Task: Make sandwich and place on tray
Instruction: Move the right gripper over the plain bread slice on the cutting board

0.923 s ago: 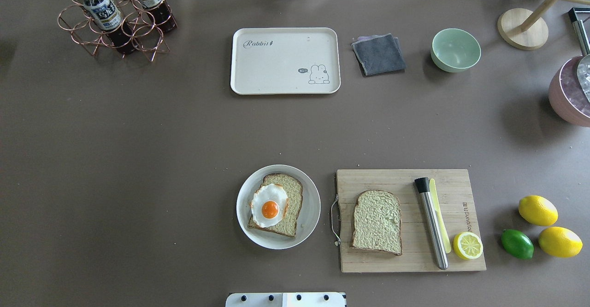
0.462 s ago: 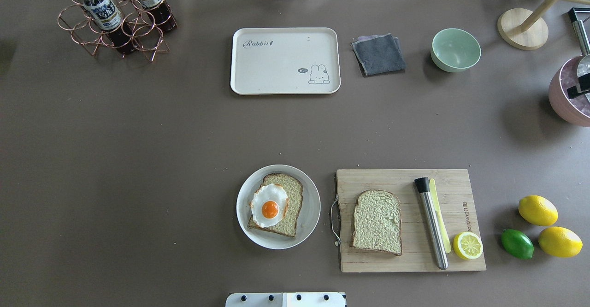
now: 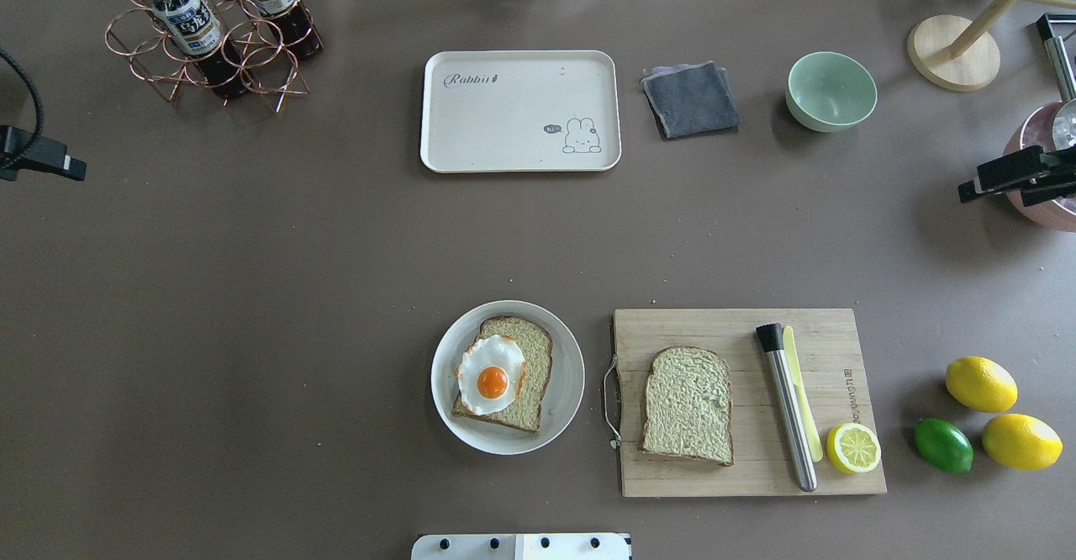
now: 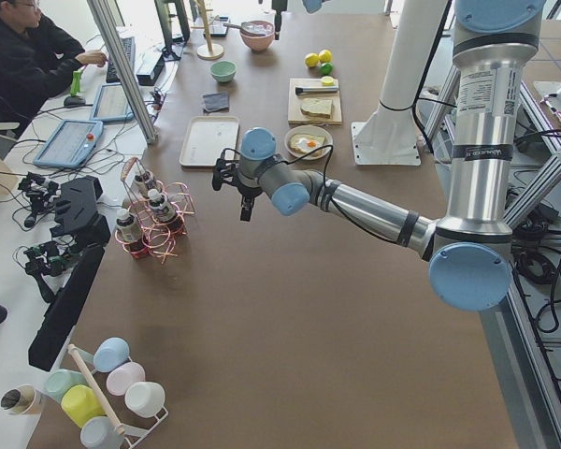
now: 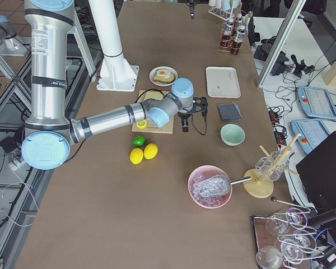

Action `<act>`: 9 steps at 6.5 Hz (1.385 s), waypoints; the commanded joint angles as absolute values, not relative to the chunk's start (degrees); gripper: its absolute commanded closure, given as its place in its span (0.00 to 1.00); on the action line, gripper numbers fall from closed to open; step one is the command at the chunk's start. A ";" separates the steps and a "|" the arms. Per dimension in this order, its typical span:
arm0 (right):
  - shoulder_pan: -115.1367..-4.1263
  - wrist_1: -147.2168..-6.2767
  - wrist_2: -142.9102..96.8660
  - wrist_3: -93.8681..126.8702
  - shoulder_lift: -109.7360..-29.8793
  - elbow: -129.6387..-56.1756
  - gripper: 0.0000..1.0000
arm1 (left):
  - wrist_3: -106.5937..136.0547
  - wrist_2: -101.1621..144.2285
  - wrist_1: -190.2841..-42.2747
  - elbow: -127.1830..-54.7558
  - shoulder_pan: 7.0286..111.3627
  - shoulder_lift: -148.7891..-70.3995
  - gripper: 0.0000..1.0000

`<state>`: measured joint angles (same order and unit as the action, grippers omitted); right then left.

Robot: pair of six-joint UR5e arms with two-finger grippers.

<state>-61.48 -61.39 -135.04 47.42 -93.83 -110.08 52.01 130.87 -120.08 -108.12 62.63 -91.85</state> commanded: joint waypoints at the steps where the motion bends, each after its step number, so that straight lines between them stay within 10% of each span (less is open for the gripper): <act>1: -48.50 -58.71 -126.01 58.66 -93.87 -114.23 0.00 | 59.75 128.52 -121.64 -108.11 59.17 -93.78 0.03; 9: -19.51 -62.49 -102.48 77.61 -85.87 -116.10 0.01 | 61.35 120.59 -121.46 -108.02 53.70 -94.39 0.03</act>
<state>-19.81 -62.28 -102.75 77.55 -86.06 -116.32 61.35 120.61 -121.47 -108.01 53.72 -94.39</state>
